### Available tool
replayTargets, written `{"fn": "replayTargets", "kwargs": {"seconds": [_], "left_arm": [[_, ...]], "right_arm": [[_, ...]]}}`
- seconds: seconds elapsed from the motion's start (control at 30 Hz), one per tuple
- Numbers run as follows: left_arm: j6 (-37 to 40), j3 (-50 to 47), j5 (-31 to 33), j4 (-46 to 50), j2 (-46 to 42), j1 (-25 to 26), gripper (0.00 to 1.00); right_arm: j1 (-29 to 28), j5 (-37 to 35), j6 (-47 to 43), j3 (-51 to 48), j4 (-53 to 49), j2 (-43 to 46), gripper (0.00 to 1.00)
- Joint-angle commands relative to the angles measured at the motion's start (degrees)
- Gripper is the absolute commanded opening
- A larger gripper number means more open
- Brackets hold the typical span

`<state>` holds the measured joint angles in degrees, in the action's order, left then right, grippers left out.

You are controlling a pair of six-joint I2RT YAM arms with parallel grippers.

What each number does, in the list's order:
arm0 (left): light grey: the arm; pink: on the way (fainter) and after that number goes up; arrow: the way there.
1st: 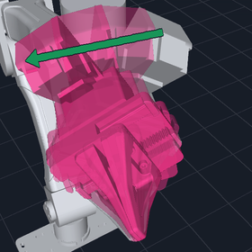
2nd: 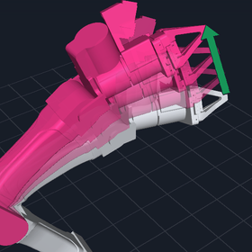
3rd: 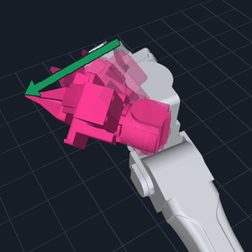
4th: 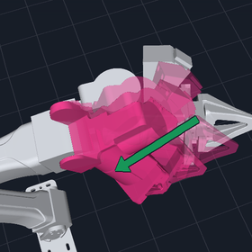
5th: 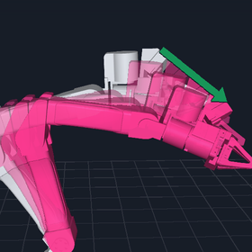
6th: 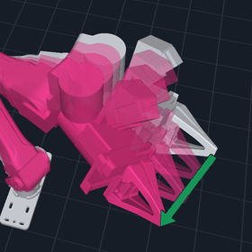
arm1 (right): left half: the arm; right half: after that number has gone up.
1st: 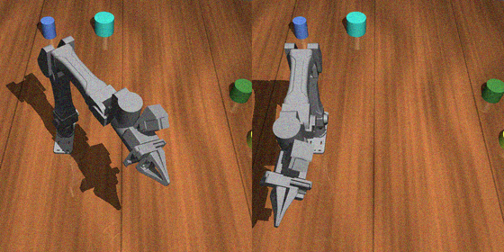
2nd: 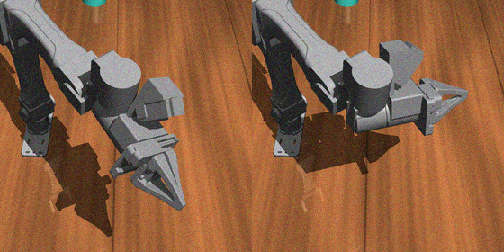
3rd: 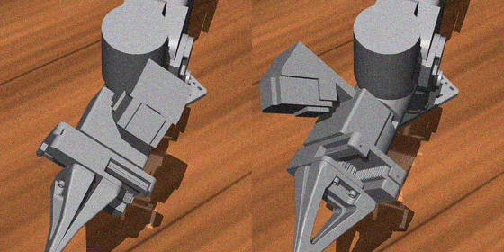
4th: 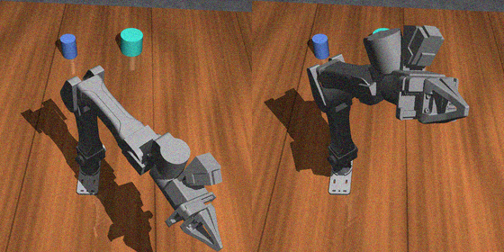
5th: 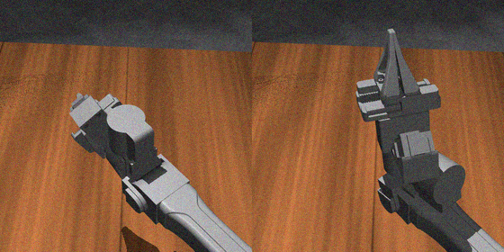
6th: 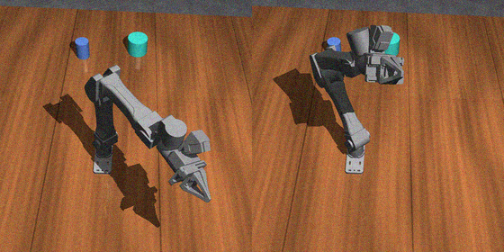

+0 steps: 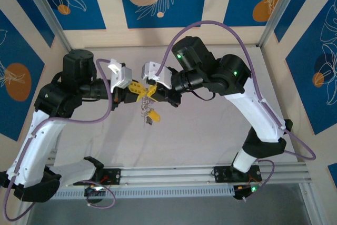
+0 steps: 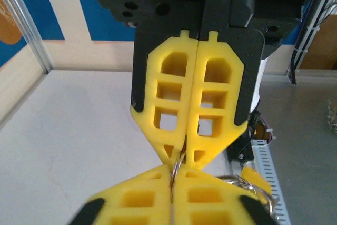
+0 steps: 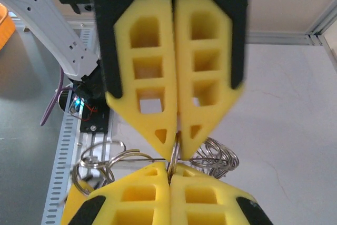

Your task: Put the keys on the keyring

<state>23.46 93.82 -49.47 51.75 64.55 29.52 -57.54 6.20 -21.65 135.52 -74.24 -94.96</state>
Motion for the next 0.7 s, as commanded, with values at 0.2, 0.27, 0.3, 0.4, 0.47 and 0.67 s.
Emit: {"fn": "replayTargets", "kwargs": {"seconds": [0.2, 0.27, 0.3, 0.4, 0.47, 0.67], "left_arm": [[-5.37, -4.85, -3.76, -10.48, -2.85, 0.18, 0.0], [-8.34, -6.37, -5.5, -15.17, -3.66, 0.1, 0.0], [-9.76, -6.91, -6.38, -17.23, -3.96, 0.06, 0.0], [-13.94, -8.46, -8.59, -23.05, -4.78, -0.12, 0.0], [-16.59, -9.45, -9.94, -26.54, -5.2, -0.21, 0.0], [-23.99, -12.57, -12.52, -36.44, -6.1, -0.34, 0.0]], "right_arm": [[-0.29, 3.93, 0.01, -6.18, 6.85, 5.78, 0.02], [0.08, 4.55, 0.91, -8.61, 7.9, 6.9, 0.04], [0.2, 4.68, 1.44, -9.87, 8.42, 7.4, 0.06], [0.74, 5.28, 2.68, -13.36, 10.4, 8.86, 0.09], [1.11, 6.04, 3.31, -15.59, 12.08, 10.11, 0.14], [2.25, 8.01, 4.46, -20.59, 17.08, 13.05, 0.25]]}}
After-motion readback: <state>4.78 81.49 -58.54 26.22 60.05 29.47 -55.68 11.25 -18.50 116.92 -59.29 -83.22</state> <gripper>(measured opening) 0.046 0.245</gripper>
